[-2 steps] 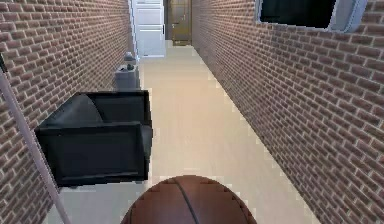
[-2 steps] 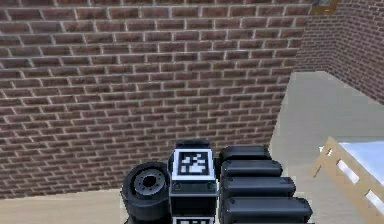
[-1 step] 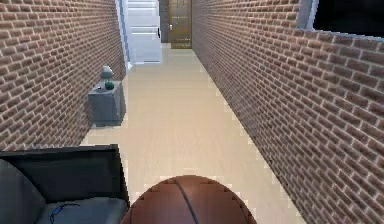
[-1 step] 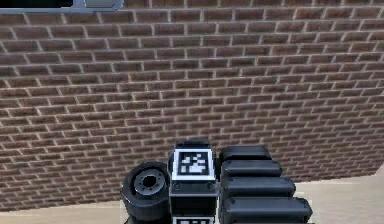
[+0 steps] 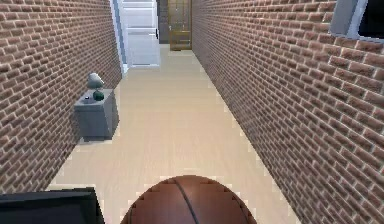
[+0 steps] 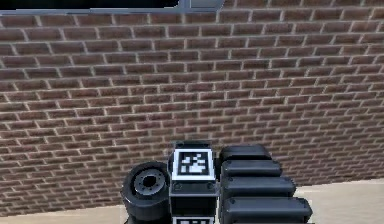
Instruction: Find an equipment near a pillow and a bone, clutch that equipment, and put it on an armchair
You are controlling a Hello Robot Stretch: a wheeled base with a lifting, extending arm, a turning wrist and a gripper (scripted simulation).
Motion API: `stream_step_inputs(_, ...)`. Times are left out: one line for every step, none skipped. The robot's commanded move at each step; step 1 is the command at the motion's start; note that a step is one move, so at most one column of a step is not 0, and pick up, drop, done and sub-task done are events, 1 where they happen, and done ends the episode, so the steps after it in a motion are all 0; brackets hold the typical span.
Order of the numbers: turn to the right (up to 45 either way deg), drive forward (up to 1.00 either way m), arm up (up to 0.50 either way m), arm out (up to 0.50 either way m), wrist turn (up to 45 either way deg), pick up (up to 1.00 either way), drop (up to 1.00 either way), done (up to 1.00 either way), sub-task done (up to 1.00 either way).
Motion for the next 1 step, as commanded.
stream_step_inputs(-3.0,0.00,0.00,0.00,0.0,0.00,0.00,0.00,0.00)
